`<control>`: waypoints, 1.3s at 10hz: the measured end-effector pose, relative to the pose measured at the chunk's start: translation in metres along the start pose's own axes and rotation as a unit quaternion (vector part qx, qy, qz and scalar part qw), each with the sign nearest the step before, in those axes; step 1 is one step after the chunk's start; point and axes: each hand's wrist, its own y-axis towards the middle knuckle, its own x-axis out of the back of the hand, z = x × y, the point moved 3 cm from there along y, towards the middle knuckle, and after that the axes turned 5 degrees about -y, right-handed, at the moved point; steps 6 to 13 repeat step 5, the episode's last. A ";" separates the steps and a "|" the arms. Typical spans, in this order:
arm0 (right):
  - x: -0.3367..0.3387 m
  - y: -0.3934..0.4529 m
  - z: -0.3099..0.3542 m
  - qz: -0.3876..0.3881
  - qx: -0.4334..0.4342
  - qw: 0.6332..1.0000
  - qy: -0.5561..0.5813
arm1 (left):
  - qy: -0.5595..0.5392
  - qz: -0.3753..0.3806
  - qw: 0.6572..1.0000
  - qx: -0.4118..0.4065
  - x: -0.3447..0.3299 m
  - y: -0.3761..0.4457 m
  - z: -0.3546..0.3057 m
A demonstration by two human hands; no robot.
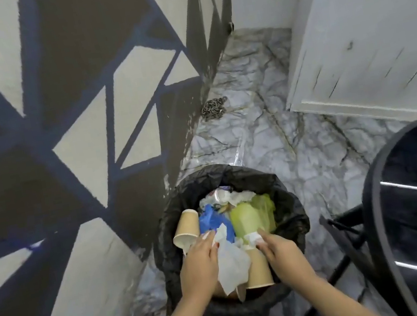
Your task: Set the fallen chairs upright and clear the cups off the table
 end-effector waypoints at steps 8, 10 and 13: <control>-0.070 0.032 -0.042 0.076 -0.014 0.996 -0.050 | 0.090 0.051 0.994 0.045 -0.044 0.007 0.066; -0.070 0.032 -0.042 0.076 -0.014 0.996 -0.050 | 0.090 0.051 0.994 0.045 -0.044 0.007 0.066; -0.070 0.032 -0.042 0.076 -0.014 0.996 -0.050 | 0.090 0.051 0.994 0.045 -0.044 0.007 0.066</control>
